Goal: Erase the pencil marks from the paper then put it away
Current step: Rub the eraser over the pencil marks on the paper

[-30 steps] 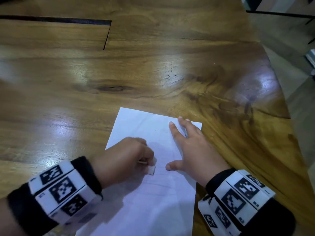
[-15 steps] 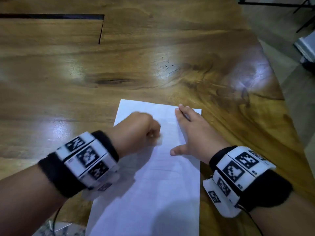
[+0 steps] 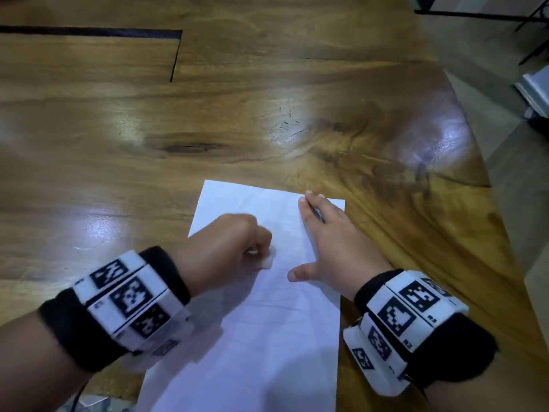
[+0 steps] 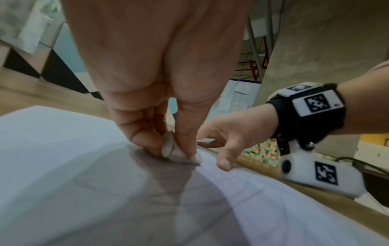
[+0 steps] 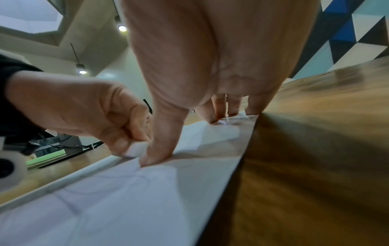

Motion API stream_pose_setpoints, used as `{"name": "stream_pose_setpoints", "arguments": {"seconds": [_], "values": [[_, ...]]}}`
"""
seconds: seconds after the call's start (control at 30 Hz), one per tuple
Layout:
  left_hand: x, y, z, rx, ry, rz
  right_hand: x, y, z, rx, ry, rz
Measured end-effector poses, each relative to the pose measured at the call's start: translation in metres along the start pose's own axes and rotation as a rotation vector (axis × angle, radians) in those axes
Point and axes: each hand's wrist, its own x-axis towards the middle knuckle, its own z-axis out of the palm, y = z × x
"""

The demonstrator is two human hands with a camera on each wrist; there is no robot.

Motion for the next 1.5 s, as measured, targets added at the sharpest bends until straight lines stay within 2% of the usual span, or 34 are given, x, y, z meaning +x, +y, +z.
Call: {"name": "stream_pose_setpoints", "arguments": {"seconds": [0.23, 0.4, 0.47, 0.57, 0.73, 0.8, 0.9, 1.1, 1.17, 1.27, 1.3, 1.43, 1.5], "values": [[-0.008, -0.006, 0.001, -0.015, -0.017, -0.029, -0.005, 0.008, 0.003, 0.055, -0.015, -0.049], [-0.003, -0.006, -0.009, 0.014, -0.07, -0.115, -0.008, 0.014, 0.007, -0.036, 0.0, -0.074], [0.012, 0.0, -0.014, 0.005, -0.032, -0.124, -0.008, 0.012, 0.007, -0.061, -0.001, -0.064], [0.043, 0.007, -0.022, -0.043, 0.093, -0.149, -0.008, 0.009, 0.004, -0.092, -0.008, -0.043], [0.062, 0.01, -0.014, 0.002, 0.162, -0.17, -0.008, 0.003, 0.0, -0.144, -0.021, -0.02], [0.055, 0.009, -0.011, -0.006, 0.12, -0.173, -0.008, 0.002, 0.001, -0.149, -0.019, -0.014], [0.05, 0.007, -0.015, -0.011, -0.038, -0.174, -0.008, 0.001, 0.001, -0.154, -0.017, -0.013], [0.066, 0.012, -0.018, 0.022, 0.154, -0.151, -0.008, 0.001, 0.0, -0.157, -0.016, -0.011], [0.06, 0.009, -0.015, 0.043, 0.126, -0.144, -0.008, 0.0, 0.0, -0.157, -0.02, -0.009], [0.048, 0.003, -0.015, 0.071, -0.025, -0.142, -0.008, 0.0, 0.0, -0.155, -0.02, -0.004], [0.049, 0.003, -0.017, 0.066, -0.037, -0.146, -0.008, 0.0, 0.0, -0.156, -0.019, -0.005], [0.068, 0.008, -0.023, 0.059, 0.101, -0.127, -0.008, 0.0, 0.0, -0.158, -0.016, -0.005], [0.068, 0.008, -0.021, 0.071, 0.105, -0.124, -0.008, 0.0, 0.0, -0.156, -0.018, -0.005]]}}
